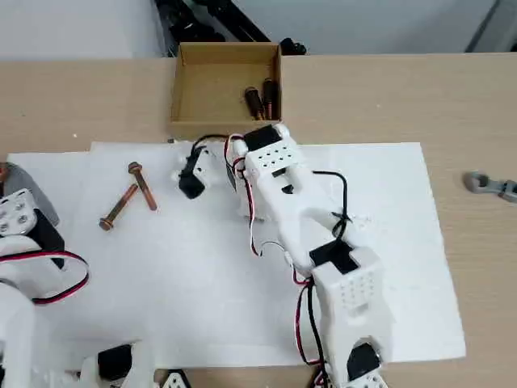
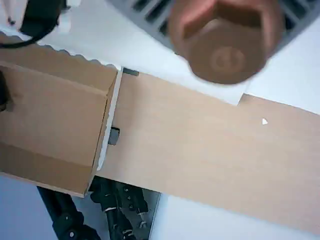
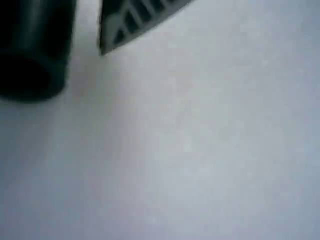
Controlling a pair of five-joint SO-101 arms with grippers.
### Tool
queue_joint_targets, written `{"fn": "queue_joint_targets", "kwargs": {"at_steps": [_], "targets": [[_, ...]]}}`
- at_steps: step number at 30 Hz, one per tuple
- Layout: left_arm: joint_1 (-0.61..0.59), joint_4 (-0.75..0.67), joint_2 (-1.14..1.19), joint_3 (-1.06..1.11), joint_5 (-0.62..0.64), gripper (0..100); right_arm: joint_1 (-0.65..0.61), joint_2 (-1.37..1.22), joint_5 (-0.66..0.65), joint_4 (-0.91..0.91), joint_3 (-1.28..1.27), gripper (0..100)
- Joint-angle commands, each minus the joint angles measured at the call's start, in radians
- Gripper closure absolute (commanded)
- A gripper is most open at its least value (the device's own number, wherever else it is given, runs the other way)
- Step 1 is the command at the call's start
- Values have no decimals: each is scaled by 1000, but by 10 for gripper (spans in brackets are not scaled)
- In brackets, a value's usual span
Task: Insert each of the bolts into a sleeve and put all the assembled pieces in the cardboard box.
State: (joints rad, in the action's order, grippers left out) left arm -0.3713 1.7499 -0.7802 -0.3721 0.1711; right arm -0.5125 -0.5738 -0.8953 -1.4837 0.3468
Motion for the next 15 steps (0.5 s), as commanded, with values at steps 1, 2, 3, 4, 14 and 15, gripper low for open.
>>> {"fn": "queue_joint_targets", "kwargs": {"at_steps": [1,2,3,4,14,15], "targets": [[-6,2,3,2,-5,995,-12,-16,-12,4,3,855],[-6,2,3,2,-5,995,-12,-22,-12,4,3,855],[-6,2,3,2,-5,995,-12,-28,-12,4,3,855],[-6,2,3,2,-5,995,-12,-31,-12,4,3,855],[-6,2,5,2,-5,995,-12,-77,-5,2,3,859],[-6,2,5,2,-5,995,-12,-79,-3,2,3,859]]}}
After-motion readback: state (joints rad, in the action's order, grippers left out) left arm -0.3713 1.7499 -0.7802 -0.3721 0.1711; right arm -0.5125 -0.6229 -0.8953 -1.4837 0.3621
